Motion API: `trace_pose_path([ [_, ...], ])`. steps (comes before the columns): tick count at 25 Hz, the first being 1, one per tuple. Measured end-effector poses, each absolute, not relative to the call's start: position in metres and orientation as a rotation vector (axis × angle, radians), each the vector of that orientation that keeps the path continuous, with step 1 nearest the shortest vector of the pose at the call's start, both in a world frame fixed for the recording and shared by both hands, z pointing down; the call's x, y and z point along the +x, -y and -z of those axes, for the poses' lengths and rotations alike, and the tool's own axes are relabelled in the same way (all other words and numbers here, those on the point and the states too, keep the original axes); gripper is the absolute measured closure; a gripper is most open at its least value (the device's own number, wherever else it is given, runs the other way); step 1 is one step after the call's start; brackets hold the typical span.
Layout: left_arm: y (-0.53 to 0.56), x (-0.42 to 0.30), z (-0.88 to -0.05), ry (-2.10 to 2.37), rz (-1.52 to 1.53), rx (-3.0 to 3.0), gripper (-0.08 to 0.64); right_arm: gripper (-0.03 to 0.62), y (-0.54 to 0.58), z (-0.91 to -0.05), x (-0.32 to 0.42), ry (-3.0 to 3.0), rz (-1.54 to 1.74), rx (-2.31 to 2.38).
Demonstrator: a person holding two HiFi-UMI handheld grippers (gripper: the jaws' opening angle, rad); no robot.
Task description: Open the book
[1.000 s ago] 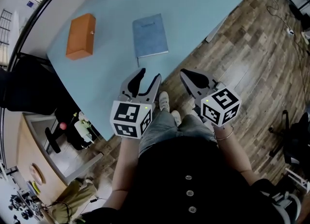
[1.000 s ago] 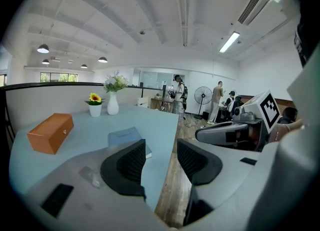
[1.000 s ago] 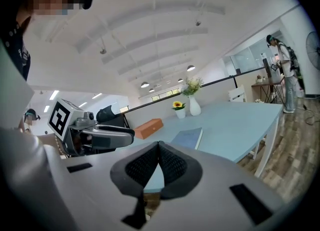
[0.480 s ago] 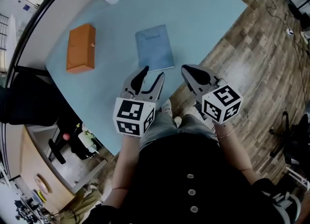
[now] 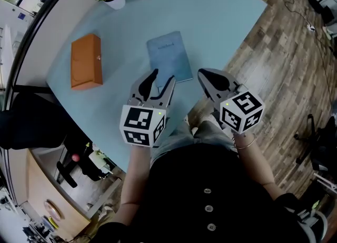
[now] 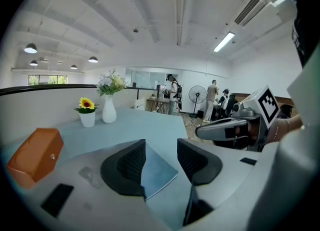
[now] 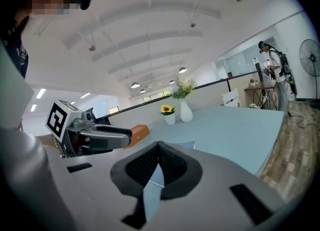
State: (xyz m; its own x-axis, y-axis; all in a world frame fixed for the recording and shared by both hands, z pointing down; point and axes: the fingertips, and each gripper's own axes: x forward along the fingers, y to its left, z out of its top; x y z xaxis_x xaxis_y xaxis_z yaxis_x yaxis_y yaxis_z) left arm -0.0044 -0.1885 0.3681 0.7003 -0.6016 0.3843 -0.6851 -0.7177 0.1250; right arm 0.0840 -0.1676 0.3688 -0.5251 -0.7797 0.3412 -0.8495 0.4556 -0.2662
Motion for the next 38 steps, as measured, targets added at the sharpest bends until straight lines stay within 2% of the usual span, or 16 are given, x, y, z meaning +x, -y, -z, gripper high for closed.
trace_pose_path([
  [21,0.192,-0.004,-0.385,0.891,-0.475,2.697,0.382,0.591,0.168,-0.387,0.062,2.44,-0.632,1.426],
  [38,0.179,0.012,-0.413,0.887,-0.663,2.642,0.385,0.591,0.178,-0.398,0.07,2.496,-0.685,1.288],
])
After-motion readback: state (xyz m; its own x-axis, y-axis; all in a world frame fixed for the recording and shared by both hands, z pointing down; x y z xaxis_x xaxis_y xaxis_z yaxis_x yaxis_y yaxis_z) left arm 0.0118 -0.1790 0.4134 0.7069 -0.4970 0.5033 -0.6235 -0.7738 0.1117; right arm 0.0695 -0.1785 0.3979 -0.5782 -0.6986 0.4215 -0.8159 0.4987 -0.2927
